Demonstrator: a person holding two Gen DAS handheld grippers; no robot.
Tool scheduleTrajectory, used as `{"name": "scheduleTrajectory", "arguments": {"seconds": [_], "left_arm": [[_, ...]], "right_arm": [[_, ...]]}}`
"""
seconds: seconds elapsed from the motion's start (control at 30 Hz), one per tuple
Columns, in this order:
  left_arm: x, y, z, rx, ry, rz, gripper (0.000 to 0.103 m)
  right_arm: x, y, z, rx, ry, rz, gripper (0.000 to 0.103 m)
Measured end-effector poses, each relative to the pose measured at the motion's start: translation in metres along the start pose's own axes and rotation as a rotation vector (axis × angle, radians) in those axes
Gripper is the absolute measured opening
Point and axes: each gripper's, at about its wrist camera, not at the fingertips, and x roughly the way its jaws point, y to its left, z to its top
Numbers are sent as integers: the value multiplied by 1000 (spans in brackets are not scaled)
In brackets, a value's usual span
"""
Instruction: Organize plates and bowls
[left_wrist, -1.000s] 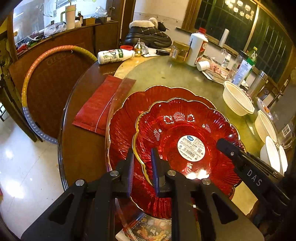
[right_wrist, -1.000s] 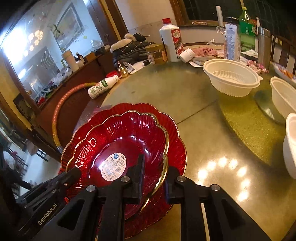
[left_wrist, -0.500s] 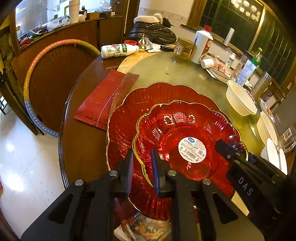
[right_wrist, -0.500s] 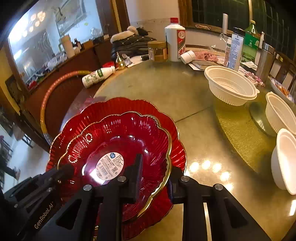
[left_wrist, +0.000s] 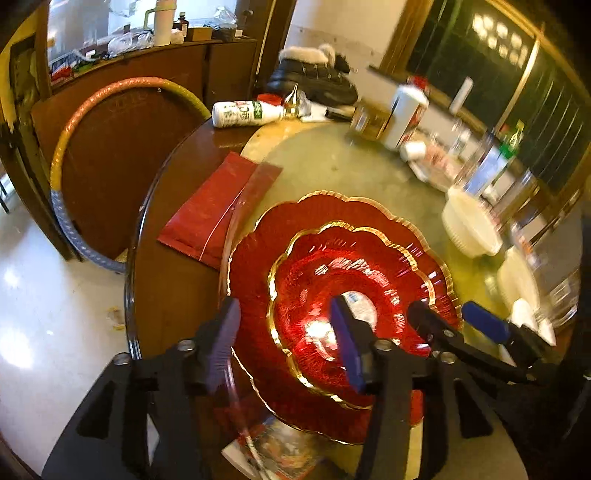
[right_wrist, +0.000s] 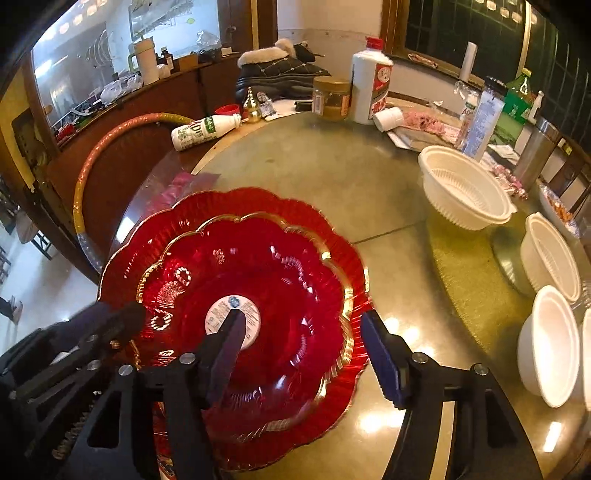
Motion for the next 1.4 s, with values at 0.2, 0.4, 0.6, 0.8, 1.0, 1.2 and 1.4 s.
{"name": "scheduleTrajectory", "arguments": {"seconds": [0.2, 0.4, 0.6, 0.8, 1.0, 1.2, 1.4], "left_arm": [[-33, -7, -1, -14, -133, -33, 72], [-43, -52, -13, 92, -157, -178, 82], [-19, -117, -34, 249, -14, -320, 82], [11, -170, -54, 300, 107, -401, 82], [22, -198, -64, 315, 67, -381, 82], [37, -220, -62, 325, 56, -307, 82], [52, -250, -65, 348, 64, -303, 82]], "right_arm": [[-32, -25, -9, 106, -95, 93, 81], [-60, -96, -46, 403, -171, 297, 83], [-82, -163, -95, 561, -192, 251, 83], [-92, -229, -129, 699, -189, 194, 83], [-87, -276, -147, 817, -201, 175, 83], [-68, -301, -151, 891, -193, 194, 83], [-52, -314, -147, 935, -187, 193, 76]]}}
